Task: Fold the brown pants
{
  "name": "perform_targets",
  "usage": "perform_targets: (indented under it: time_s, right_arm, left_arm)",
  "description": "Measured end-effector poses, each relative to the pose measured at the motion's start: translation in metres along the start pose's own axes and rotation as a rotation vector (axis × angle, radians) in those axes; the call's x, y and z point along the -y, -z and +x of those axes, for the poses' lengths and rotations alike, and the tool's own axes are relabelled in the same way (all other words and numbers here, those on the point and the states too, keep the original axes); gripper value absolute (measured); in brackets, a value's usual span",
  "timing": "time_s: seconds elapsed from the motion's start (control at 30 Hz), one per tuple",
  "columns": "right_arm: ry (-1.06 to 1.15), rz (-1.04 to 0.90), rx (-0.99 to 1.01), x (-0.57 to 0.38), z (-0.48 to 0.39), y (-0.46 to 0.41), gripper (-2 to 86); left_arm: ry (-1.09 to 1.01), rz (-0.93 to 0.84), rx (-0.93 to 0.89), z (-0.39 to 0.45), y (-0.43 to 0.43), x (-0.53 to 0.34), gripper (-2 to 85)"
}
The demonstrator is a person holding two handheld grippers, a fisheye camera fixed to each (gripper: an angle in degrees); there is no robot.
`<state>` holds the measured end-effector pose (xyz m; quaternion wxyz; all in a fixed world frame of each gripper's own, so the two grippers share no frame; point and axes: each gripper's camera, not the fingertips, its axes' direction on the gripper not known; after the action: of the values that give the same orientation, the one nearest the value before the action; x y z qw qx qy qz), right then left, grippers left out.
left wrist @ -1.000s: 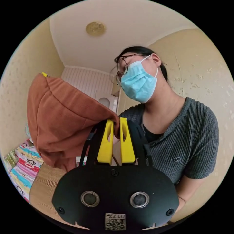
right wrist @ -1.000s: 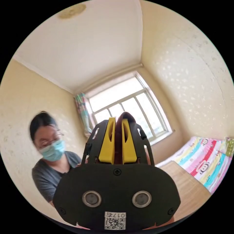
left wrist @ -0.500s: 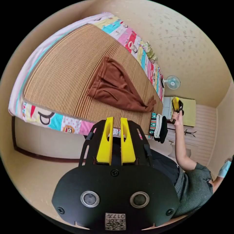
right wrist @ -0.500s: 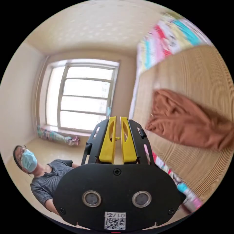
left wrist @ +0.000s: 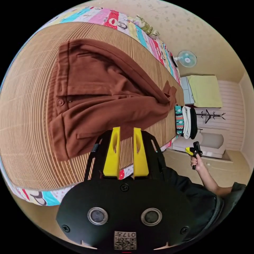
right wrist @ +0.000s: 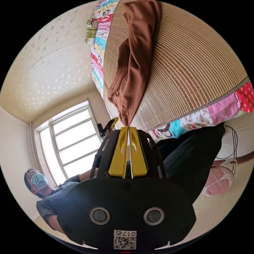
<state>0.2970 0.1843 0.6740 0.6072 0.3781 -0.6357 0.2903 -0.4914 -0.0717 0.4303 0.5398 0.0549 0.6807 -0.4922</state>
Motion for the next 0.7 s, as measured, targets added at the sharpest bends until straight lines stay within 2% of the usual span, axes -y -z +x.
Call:
perform_targets:
  time_s: [0.1, 0.13, 0.17, 0.23, 0.3, 0.37, 0.43, 0.5, 0.57, 0.7]
  right_arm:
    - [0.021, -0.037, 0.009, 0.011, -0.013, -0.021, 0.9]
    - [0.025, -0.042, 0.013, 0.013, -0.015, -0.024, 1.0]
    - [0.029, -0.043, 0.010, 0.018, -0.021, -0.030, 1.2]
    - [0.021, -0.041, -0.032, 0.025, -0.030, -0.037, 1.7]
    - [0.017, -0.048, -0.136, 0.043, -0.043, -0.042, 3.4]
    - [0.017, -0.038, -0.208, 0.063, -0.052, -0.044, 6.4]
    - [0.011, -0.008, -0.280, 0.088, -0.062, -0.046, 10.5]
    - [0.003, 0.040, -0.387, 0.128, -0.075, -0.050, 14.7]
    - [0.005, 0.082, -0.453, 0.161, -0.086, -0.053, 16.1]
    - [-0.016, 0.161, -0.546, 0.237, -0.106, -0.059, 20.1]
  left_arm:
    - [0.012, -0.128, 0.082, 0.006, -0.044, 0.027, 0.8]
    - [0.049, -0.228, 0.277, 0.003, -0.061, 0.026, 0.1]
    - [-0.022, -0.239, 0.300, 0.007, -0.062, 0.017, -0.3]
    - [-0.006, -0.233, 0.295, 0.006, -0.046, 0.003, -0.7]
    - [-0.017, -0.244, 0.383, 0.007, -0.025, -0.019, -0.9]
    - [-0.038, -0.287, 0.605, 0.007, 0.000, -0.054, -1.0]
    - [-0.007, -0.365, 0.750, -0.012, 0.013, -0.084, -1.0]
    - [0.133, -0.346, 0.689, -0.037, 0.046, -0.112, -0.9]
    - [0.369, -0.312, 0.548, -0.065, 0.087, -0.142, -0.9]
    - [0.415, -0.135, 0.281, -0.054, 0.128, -0.177, -0.5]
